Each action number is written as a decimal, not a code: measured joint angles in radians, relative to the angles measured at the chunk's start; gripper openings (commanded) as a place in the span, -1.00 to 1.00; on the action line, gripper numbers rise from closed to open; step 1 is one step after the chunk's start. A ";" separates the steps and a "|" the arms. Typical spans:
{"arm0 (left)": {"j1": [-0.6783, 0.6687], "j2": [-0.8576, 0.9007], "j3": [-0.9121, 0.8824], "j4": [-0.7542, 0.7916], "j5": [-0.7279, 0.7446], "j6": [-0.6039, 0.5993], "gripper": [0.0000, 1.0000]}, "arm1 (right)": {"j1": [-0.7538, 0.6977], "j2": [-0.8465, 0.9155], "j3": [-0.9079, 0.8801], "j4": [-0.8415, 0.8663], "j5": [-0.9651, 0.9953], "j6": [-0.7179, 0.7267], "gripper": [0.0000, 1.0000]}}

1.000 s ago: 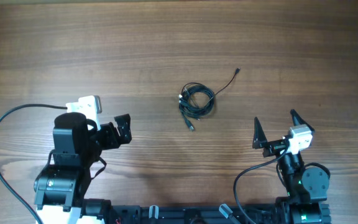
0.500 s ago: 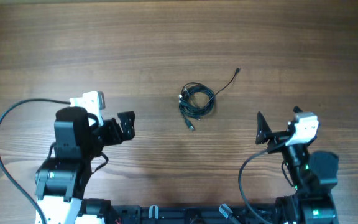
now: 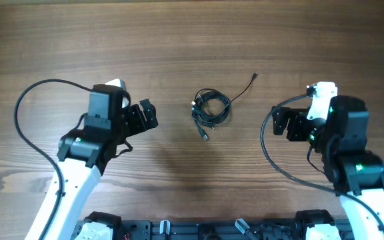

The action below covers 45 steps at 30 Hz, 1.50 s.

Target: Untangle cables

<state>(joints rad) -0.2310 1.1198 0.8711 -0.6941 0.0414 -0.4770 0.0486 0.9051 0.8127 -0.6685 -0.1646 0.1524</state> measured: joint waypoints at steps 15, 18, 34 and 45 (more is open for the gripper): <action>-0.017 0.039 0.022 0.162 0.015 -0.100 0.89 | 0.000 0.030 0.041 -0.027 -0.085 0.055 0.99; -0.045 0.111 0.066 0.134 0.028 -0.101 0.88 | 0.000 0.065 0.043 -0.027 -0.066 0.072 0.99; -0.420 0.435 0.178 0.296 -0.184 0.248 1.00 | 0.000 0.183 0.047 -0.176 0.238 0.294 1.00; -0.467 0.499 0.179 0.420 -0.041 0.552 1.00 | 0.000 0.183 0.047 -0.192 0.312 0.396 0.99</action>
<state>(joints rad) -0.6983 1.6192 1.0496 -0.2745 0.0002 0.0750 0.0486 1.0878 0.8593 -0.8608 0.1478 0.5480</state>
